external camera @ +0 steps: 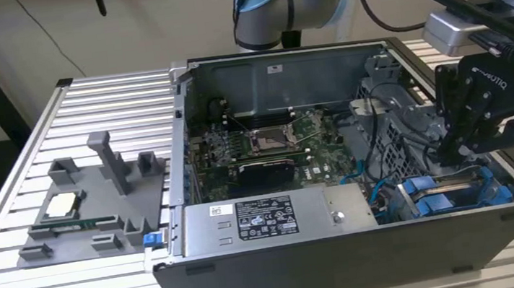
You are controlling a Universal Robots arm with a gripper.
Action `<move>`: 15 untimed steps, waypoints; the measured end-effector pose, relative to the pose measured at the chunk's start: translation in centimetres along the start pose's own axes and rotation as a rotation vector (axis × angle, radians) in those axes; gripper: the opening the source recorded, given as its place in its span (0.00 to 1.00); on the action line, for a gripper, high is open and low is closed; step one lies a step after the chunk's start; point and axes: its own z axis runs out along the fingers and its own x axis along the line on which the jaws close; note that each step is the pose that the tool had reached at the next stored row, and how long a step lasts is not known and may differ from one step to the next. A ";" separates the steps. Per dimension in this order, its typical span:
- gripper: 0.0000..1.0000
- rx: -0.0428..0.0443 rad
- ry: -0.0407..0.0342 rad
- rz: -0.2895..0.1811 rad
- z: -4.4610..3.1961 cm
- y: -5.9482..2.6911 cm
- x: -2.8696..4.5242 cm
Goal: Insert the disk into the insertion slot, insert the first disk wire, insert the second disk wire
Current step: 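Insert the first disk wire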
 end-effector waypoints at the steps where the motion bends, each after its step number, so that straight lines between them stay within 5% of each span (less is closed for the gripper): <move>1: 0.19 0.0000 0.0001 0.000 0.04 -0.01 0.00; 15: 0.19 0.0000 0.0018 0.000 0.82 -1.33 0.01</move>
